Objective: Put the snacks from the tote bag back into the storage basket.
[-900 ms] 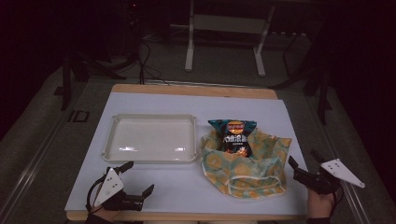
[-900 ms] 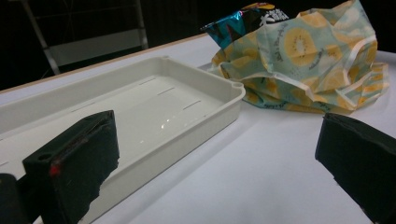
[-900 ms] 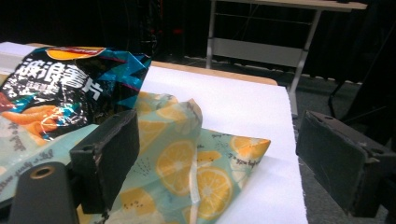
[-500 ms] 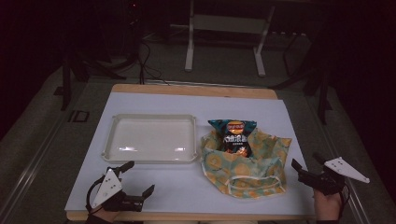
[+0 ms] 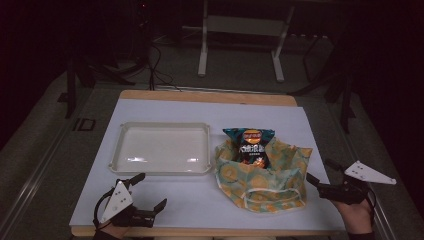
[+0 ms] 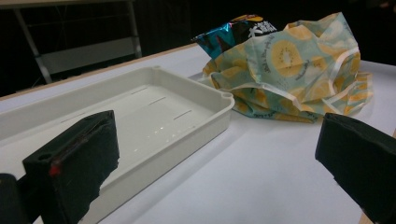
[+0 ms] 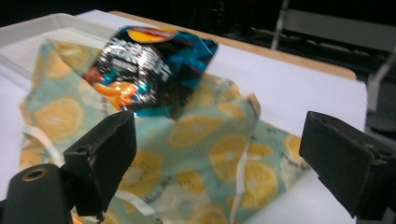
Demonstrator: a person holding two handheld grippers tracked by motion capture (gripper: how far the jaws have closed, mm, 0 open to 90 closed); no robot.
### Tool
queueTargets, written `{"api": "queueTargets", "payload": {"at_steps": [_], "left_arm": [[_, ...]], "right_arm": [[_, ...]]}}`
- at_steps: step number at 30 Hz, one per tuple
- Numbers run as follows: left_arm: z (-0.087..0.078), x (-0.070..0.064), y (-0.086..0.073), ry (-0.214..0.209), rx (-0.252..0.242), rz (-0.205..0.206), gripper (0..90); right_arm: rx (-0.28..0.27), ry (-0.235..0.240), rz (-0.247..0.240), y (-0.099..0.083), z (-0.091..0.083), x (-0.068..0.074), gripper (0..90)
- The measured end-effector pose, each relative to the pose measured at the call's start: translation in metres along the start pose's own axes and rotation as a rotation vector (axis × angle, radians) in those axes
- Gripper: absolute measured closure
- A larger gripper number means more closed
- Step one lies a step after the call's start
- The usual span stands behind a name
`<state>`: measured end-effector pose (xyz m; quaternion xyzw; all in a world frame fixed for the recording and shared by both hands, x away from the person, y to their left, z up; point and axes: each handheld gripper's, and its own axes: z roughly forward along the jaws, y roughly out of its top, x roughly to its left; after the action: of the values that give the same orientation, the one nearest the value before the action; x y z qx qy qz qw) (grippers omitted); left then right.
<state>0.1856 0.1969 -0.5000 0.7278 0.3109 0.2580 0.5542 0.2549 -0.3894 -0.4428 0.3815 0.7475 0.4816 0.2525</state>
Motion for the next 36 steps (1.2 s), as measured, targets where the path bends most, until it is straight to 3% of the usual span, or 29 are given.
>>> {"api": "queueTargets", "payload": {"at_steps": [7,18,24,36], "left_arm": [[0.000,0.000,0.000,-0.005,-0.001,-0.005,0.1],[0.001,-0.001,0.001,-0.005,0.004,0.001,0.1],[0.002,-0.002,0.001,-0.008,0.007,0.008,0.1],[0.002,-0.002,0.001,-0.014,0.007,0.012,0.1]], "right_arm": [[-0.017,0.077,-0.039,0.018,0.001,0.000,12.5],[-0.013,0.143,-0.068,0.039,0.009,0.000,15.1],[0.007,0.182,-0.098,0.051,0.024,0.002,15.2],[-0.012,0.228,-0.090,0.066,0.054,-0.005,16.0]]}}
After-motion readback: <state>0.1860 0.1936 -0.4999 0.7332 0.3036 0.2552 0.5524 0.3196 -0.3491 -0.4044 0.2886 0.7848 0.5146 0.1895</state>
